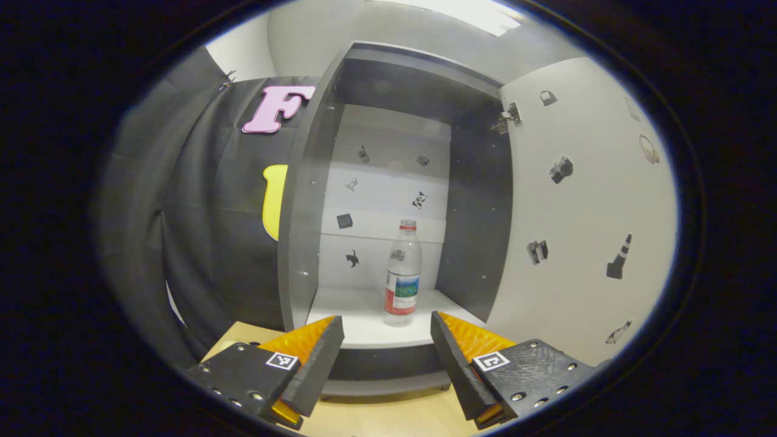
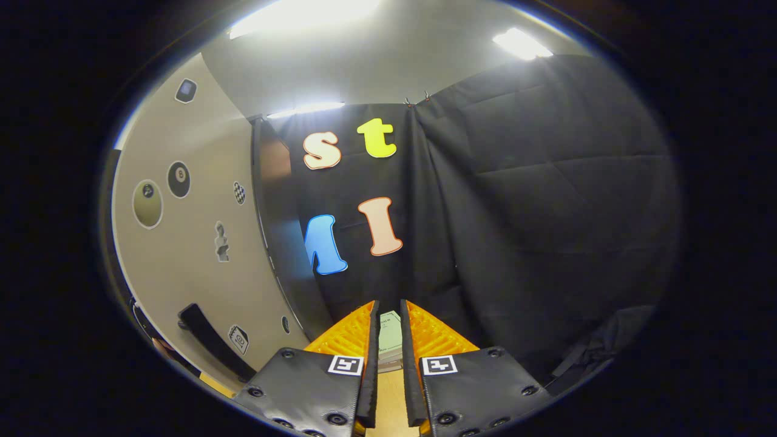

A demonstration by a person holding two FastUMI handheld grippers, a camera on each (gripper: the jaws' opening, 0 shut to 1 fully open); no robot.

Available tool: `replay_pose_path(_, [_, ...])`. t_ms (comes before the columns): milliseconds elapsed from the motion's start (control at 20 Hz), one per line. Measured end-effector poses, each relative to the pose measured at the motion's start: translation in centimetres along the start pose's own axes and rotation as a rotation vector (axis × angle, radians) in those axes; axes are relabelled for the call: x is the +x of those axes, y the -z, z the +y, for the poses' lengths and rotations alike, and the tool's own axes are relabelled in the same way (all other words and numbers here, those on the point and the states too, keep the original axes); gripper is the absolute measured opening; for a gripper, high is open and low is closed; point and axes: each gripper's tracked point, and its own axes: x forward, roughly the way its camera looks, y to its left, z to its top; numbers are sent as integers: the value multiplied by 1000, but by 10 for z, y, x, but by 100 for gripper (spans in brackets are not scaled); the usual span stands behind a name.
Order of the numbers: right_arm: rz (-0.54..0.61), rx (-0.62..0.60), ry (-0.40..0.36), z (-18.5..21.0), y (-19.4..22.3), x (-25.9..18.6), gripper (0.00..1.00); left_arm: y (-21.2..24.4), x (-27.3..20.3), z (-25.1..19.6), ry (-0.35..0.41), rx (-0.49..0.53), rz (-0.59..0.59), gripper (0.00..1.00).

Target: Open the cabinet door with the right hand, grasp the bottle in the cabinet with the left hand and place it on the coaster, then close the cabinet door with the right hand.

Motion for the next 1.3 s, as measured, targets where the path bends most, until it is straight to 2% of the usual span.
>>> replay_pose_path(150, [10, -16, -28, 5, 2, 33, 34, -18, 29, 5, -1, -24, -32, 89])
replay_pose_path(200, [9, -23, -35, 7, 1, 42, 35, -22, 39, 5, 3, -33, -42, 86])
replay_pose_path(250, [4, -26, -35, 8, -1, 52, 53, -27, 50, 5, 6, -33, -49, 91])
replay_pose_path(300, [0, -22, -37, 9, 0, 62, 72, -30, 61, 7, 11, -30, -51, 86])
replay_pose_path(350, [-3, -13, -45, 12, 1, 73, 91, -32, 71, 8, 14, -32, -49, 88])
replay_pose_path(400, [-6, -3, -52, 14, 1, 78, 88, -33, 83, 7, 22, -39, -52, 87])
replay_pose_path(500, [-15, -9, -34, 7, 2, 89, 92, -36, 101, 1, 44, -47, -59, 87])
replay_pose_path(550, [-13, -16, -20, 2, 3, 95, 94, -36, 109, -2, 49, -44, -59, 91])
replay_pose_path(600, [-5, -20, -11, -1, 7, 100, 98, -34, 119, -3, 55, -40, -55, 88])
replay_pose_path(650, [6, -18, -6, -4, 10, 103, 98, -32, 128, -6, 63, -36, -49, 86])
replay_pose_path(700, [16, -12, 0, -6, 13, 106, 98, -30, 136, -10, 72, -37, -46, 88])
replay_pose_path(950, [46, 16, 29, -16, 24, 112, 98, -21, 172, -27, 114, -42, -50, 86])
replay_pose_path(1000, [51, 17, 35, -19, 27, 112, 98, -19, 178, -29, 115, -28, -48, 86])
replay_pose_path(1050, [57, 19, 38, -20, 28, 112, 93, -19, 183, -30, 110, -14, -48, 86])
replay_pose_path(1100, [63, 22, 42, -22, 31, 111, 93, -18, 187, -31, 109, 1, -49, 88])
replay_pose_path(1300, [83, 13, 64, -30, 39, 108, 93, -9, 204, -34, 107, 16, -40, 86])
